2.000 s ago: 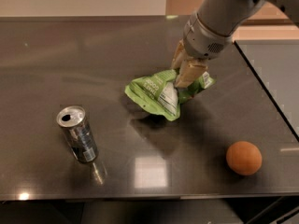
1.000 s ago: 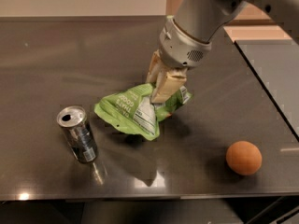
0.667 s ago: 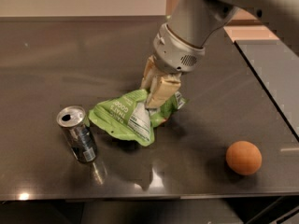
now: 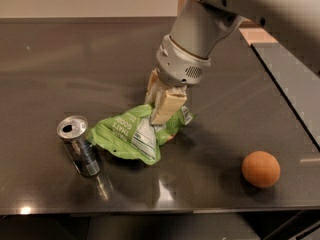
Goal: Move green rice chip bag near redbull can
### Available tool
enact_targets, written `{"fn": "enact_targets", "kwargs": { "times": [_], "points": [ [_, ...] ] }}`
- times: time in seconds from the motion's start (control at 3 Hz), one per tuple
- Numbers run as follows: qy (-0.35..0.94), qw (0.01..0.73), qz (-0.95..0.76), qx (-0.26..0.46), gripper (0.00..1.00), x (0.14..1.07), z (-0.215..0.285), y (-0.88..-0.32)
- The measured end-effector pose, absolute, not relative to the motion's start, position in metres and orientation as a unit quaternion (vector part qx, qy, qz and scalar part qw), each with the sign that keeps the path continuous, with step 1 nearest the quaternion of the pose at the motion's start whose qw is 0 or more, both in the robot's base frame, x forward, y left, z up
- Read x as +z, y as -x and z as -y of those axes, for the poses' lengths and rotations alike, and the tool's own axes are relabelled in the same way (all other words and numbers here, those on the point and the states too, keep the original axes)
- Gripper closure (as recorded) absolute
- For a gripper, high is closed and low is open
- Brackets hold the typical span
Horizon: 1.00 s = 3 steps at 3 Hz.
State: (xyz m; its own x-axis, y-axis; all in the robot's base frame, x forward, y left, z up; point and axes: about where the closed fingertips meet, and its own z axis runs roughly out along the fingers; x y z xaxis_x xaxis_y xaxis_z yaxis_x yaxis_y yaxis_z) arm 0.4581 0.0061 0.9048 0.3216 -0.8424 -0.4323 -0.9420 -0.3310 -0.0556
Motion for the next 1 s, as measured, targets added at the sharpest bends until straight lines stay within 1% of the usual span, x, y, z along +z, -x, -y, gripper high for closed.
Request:
{"fn": "enact_targets", "kwargs": {
  "times": [0.67, 1.0],
  "points": [
    [0.796, 0.152, -0.563, 0.163, 0.13, 0.9015, -0.0082, -0.4587],
    [0.796, 0.154, -0.562, 0.161, 0.00, 0.9024, -0.0094, -0.4586]
  ]
}}
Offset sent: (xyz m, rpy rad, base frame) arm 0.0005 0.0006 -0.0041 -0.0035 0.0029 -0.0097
